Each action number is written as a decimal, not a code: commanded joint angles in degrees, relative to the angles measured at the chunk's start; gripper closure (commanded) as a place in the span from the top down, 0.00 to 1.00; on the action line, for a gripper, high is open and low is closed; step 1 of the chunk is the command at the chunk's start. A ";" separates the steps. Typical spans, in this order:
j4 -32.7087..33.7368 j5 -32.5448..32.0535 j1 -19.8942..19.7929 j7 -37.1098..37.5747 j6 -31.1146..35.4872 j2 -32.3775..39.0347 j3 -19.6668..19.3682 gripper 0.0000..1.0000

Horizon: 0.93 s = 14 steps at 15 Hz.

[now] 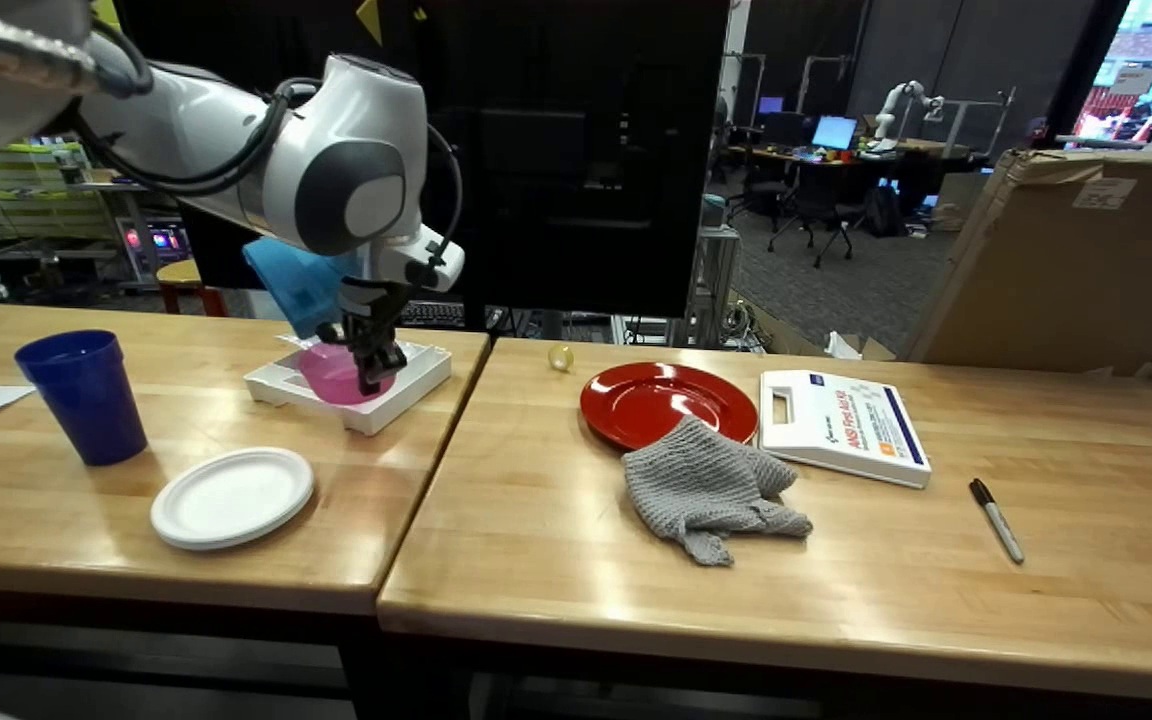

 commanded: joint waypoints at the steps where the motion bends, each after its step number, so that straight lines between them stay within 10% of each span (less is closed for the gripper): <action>1: -3.68 2.94 -1.74 1.70 2.03 -3.07 -1.65 0.01; 14: -11.64 5.48 -6.49 1.94 6.73 -4.78 -6.17 0.01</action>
